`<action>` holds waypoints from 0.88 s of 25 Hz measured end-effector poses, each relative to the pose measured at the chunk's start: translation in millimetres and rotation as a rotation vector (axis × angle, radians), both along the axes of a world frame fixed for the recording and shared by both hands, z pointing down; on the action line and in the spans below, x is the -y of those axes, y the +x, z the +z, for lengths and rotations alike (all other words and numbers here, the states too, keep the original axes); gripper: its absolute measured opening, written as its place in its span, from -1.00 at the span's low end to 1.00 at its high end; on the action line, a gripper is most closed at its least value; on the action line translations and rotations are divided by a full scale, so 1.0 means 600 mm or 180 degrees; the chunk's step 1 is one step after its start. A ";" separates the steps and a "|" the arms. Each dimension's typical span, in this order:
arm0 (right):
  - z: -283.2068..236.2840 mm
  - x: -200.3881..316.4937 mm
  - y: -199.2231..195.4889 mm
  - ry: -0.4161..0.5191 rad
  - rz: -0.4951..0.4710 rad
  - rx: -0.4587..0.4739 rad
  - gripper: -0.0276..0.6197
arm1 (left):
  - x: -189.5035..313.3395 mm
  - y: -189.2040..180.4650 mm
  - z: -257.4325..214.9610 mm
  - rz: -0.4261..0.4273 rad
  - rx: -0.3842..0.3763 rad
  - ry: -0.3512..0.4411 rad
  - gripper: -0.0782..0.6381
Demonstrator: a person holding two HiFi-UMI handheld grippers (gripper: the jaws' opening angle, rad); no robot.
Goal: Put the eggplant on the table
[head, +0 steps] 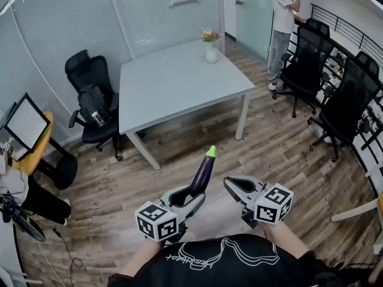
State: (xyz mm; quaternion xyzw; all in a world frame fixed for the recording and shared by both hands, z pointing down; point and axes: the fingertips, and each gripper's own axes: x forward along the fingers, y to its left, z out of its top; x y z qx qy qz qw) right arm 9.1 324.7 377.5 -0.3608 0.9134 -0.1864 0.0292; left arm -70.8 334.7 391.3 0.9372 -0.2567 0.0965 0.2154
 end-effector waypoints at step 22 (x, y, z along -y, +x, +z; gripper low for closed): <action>0.023 0.052 0.174 -0.0036 0.0186 0.0113 -0.89 | 0.072 0.172 -0.003 0.0202 -0.0027 0.0150 -0.25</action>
